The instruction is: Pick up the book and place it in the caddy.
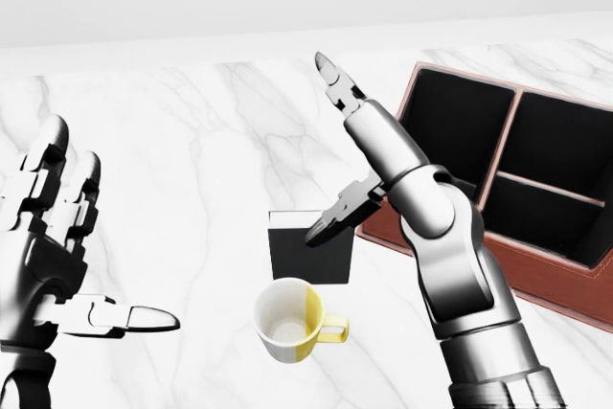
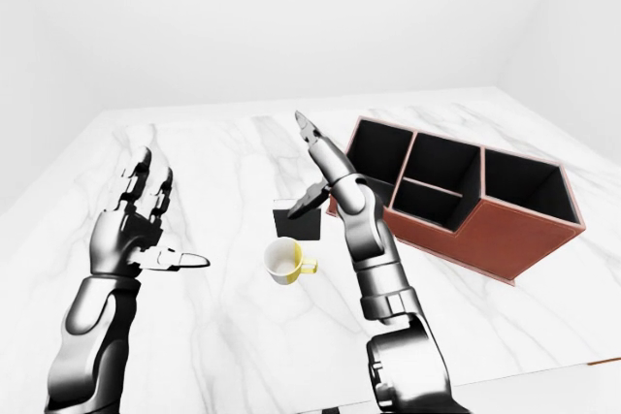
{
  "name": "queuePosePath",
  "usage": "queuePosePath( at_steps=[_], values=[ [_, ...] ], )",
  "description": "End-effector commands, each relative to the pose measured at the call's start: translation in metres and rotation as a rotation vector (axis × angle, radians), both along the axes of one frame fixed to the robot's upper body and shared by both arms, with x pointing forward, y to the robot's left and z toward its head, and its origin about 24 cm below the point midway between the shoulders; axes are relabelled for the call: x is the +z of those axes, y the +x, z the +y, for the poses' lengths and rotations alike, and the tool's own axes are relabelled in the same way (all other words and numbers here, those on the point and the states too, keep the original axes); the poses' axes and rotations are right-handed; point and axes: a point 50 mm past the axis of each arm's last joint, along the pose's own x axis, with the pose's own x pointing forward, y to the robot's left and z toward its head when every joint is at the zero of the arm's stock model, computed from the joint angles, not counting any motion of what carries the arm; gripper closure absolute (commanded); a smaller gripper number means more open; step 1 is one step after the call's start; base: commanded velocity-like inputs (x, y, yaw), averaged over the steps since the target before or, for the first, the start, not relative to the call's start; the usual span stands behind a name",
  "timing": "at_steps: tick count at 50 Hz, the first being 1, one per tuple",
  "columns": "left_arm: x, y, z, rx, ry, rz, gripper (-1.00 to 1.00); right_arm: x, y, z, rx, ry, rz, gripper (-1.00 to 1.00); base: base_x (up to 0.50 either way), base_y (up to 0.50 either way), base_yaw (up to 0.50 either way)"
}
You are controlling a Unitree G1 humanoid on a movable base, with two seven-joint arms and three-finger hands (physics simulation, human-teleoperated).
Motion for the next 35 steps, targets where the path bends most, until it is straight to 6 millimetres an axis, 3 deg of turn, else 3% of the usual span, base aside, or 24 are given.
queuePosePath(
  at_steps=[1, 10, 15, 35],
  values=[
    [0.001, -0.003, 0.002, 0.005, -0.007, -0.006, -1.0, -0.019, 0.029, -0.006, -0.058, -0.11, 0.153, -1.0, 0.0, 0.0, 0.0],
    [0.004, -0.007, 0.001, 0.005, -0.008, -0.02, -1.0, -0.042, 0.045, -0.017, -0.164, -0.225, 0.288, -1.0, 0.0, 0.0, 0.0],
    [0.004, -0.008, 0.001, 0.006, -0.007, -0.024, -1.0, -0.045, 0.048, -0.014, -0.159, -0.265, 0.298, -1.0, 0.0, 0.0, 0.0],
    [0.006, -0.014, 0.005, 0.022, -0.015, -0.032, -1.0, -0.043, 0.047, 0.027, -0.039, -0.389, 0.25, -1.0, 0.0, 0.0, 0.0]
  ],
)
